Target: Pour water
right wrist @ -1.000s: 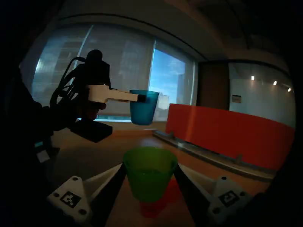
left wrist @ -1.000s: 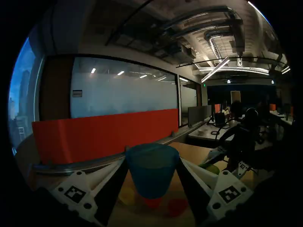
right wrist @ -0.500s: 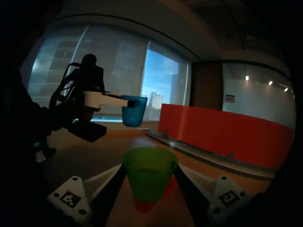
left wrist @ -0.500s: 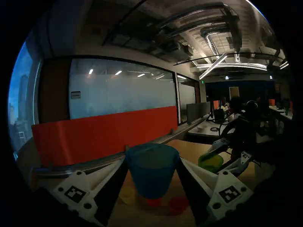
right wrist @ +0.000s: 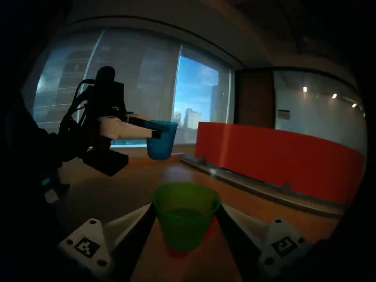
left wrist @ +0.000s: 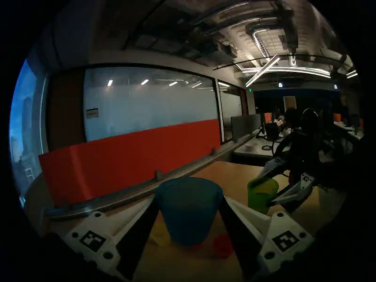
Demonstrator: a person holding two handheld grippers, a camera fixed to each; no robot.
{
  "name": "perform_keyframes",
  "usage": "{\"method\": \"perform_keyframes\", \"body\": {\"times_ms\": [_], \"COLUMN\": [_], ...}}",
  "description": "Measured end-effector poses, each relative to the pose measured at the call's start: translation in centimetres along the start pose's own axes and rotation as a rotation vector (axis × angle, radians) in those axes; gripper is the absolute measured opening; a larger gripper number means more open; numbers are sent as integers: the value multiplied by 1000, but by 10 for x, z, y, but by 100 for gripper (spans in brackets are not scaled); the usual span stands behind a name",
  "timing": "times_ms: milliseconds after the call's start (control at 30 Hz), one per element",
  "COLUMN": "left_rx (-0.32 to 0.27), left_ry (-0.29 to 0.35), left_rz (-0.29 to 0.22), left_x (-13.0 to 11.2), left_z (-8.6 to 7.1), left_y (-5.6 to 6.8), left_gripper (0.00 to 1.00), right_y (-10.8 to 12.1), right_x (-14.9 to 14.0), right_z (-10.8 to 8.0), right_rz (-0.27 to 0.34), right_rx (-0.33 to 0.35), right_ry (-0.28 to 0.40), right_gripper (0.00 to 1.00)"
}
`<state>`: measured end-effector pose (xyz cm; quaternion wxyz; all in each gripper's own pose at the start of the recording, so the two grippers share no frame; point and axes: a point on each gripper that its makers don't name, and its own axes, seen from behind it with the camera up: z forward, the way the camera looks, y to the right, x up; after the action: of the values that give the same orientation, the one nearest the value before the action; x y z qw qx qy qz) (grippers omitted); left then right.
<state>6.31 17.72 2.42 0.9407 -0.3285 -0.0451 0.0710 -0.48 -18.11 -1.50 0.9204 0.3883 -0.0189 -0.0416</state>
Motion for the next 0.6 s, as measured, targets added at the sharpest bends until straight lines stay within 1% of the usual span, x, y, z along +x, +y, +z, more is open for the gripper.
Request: {"method": "perform_keyframes", "body": {"times_ms": [200, 600], "left_rx": [-11, -35], "left_ry": [-71, -216], "left_rz": [31, 66], "left_x": [-24, -75], "left_z": [6, 17], "left_y": [2, 4], "left_gripper": [87, 87], "right_y": [3, 14], "right_x": [-16, -48], "right_z": [-2, -6], "right_rz": [13, 33], "right_rx": [8, 9], "right_ry": [-59, -170], "right_gripper": [91, 91]}}
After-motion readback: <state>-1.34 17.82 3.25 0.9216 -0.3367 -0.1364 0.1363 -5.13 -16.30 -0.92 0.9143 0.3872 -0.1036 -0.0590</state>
